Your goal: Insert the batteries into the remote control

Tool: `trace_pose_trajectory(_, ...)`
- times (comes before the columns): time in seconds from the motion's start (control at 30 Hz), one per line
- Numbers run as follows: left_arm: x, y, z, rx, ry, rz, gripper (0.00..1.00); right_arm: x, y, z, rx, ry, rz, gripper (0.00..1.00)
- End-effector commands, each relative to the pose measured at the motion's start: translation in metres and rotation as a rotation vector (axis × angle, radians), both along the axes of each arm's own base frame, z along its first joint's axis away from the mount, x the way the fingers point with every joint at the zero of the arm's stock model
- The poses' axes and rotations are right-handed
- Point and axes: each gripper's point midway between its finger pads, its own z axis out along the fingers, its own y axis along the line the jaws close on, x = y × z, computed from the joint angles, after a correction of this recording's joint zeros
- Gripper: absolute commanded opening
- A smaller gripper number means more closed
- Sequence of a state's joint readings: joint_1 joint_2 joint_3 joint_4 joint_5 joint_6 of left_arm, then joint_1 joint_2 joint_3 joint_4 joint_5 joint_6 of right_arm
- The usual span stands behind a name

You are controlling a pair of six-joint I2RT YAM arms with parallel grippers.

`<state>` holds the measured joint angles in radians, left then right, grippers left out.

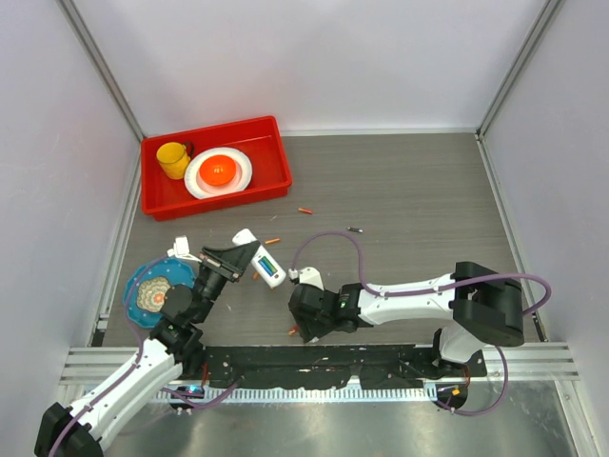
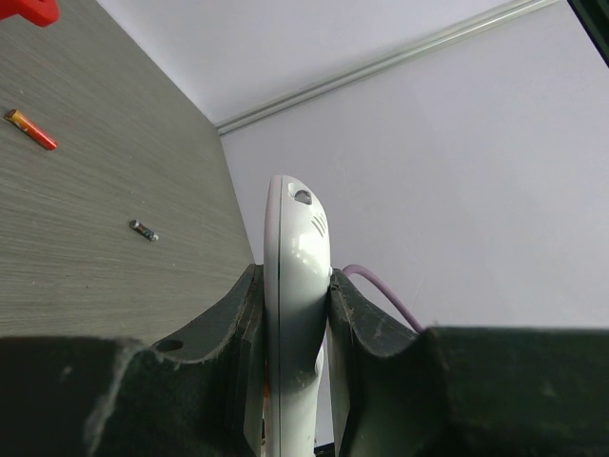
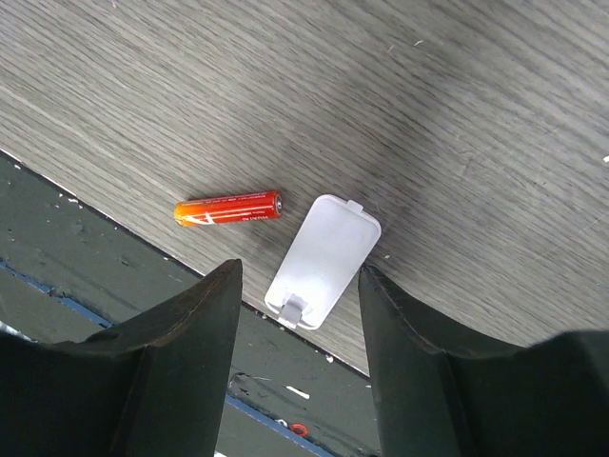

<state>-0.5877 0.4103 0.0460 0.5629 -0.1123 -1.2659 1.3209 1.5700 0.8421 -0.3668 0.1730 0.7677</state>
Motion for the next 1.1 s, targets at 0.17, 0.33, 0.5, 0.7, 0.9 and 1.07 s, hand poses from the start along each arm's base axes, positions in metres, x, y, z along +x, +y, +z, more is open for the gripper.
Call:
trace_pose_trajectory(0.17, 0.000, 0.003, -0.005, -0.009, -0.017, 0.011, 0.00, 0.007, -0.003, 0.010, 0.011, -0.045, -0.052, 0.62)
trace_pose_trajectory(0.33, 0.000, 0.003, -0.004, -0.014, -0.020, 0.009, 0.00, 0.007, 0.006, 0.028, 0.030, -0.078, -0.040, 0.63)
trace_pose_trajectory(0.5, -0.001, 0.003, -0.015, -0.006, -0.005, 0.009, 0.00, -0.001, 0.019, 0.035, 0.029, -0.090, -0.004, 0.64)
trace_pose_trajectory(0.7, -0.002, 0.004, -0.016, -0.007, -0.002, 0.008, 0.00, -0.005, 0.021, 0.030, 0.023, -0.080, 0.003, 0.64)
trace_pose_trajectory(0.9, -0.002, 0.004, -0.015, -0.012, -0.003, 0.009, 0.00, -0.007, 0.018, 0.018, 0.007, -0.069, 0.006, 0.64)
trace_pose_trajectory(1.07, -0.002, 0.005, -0.017, -0.009, 0.002, 0.013, 0.00, -0.009, 0.014, 0.008, -0.003, -0.057, 0.006, 0.64)
